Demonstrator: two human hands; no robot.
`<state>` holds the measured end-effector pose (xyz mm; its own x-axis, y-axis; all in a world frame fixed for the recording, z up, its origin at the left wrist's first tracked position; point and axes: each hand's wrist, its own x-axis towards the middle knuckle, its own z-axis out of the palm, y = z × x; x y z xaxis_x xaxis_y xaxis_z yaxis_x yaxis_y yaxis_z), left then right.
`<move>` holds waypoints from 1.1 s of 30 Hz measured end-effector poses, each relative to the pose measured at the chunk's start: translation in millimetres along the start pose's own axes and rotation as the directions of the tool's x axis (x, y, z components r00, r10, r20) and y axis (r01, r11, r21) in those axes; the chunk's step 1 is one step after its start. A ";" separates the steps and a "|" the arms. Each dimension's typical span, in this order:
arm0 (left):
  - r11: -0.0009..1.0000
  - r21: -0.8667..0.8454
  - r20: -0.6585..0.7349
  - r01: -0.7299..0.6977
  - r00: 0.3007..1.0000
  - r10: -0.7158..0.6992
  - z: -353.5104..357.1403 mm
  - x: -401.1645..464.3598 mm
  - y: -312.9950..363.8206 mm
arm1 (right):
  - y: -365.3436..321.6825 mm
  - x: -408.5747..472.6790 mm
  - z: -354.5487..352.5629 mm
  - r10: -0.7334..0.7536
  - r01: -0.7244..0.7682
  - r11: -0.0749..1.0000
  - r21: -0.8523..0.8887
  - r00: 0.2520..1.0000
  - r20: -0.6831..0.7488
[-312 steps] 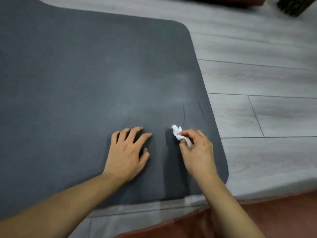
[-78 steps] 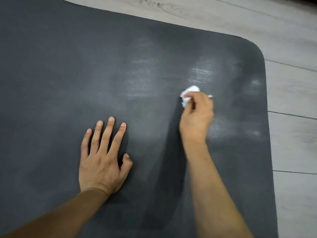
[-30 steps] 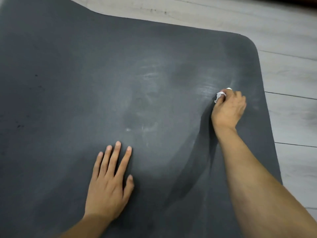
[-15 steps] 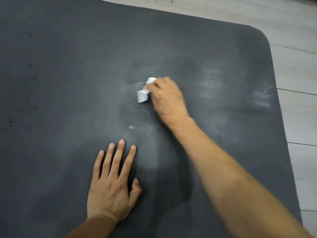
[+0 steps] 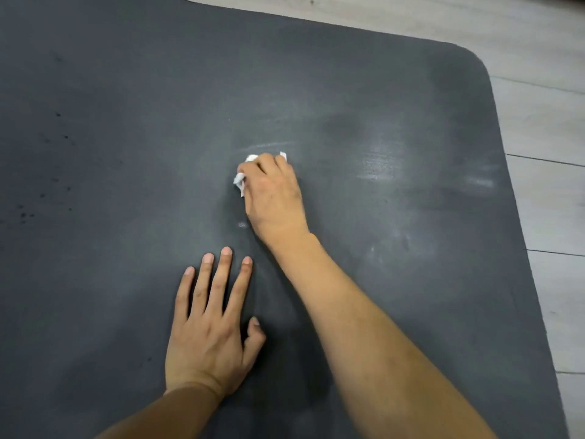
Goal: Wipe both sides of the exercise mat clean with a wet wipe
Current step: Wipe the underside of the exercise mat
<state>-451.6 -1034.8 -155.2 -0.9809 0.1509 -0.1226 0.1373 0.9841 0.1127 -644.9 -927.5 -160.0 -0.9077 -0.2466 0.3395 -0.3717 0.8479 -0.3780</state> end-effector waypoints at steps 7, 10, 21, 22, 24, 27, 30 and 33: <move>1.000 0.002 0.009 0.003 1.000 -0.003 0.0 0.5 -0.5 | 138.8 -43.6 -88.5 0.119 -0.109 0.957 -0.268 0.993 0.020; 1.000 -0.005 0.004 0.010 1.000 -0.010 -0.9 1.2 -0.6 | 164.3 -68.6 -119.1 0.473 -0.492 0.802 -0.337 0.869 -0.144; 1.000 -0.014 -0.048 0.004 0.999 -0.004 1.0 1.4 -0.4 | 14.1 -23.8 -21.8 -0.176 0.177 0.984 -0.006 0.980 0.091; 1.000 -0.010 -0.052 0.004 0.999 -0.004 0.8 1.4 -0.2 | 36.6 -29.2 -36.0 -0.163 0.169 0.984 -0.057 0.982 0.097; 1.000 0.000 -0.054 0.005 0.999 -0.005 0.9 0.4 0.2 | 93.9 -48.7 -70.6 -0.006 0.019 0.975 -0.221 0.998 0.059; 1.000 -0.009 -0.059 0.011 0.998 -0.012 0.1 1.4 0.9 | 151.6 -90.8 -124.8 0.387 -0.386 0.851 -0.358 0.919 -0.071; 1.000 -0.009 -0.059 0.014 0.998 -0.015 -0.3 0.7 1.0 | 125.4 -90.4 -117.4 0.524 -0.574 0.781 -0.245 0.817 -0.242; 1.000 -0.001 -0.059 0.013 0.998 -0.013 0.7 1.2 0.7 | 46.5 -53.3 -62.7 0.274 -0.290 0.956 -0.044 0.937 -0.217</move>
<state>-452.6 -1033.8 -156.0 -0.9891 0.1318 -0.0660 0.1239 0.9859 0.1125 -601.6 -845.5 -141.7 -0.9099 0.1036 0.4017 -0.0836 0.9027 -0.4220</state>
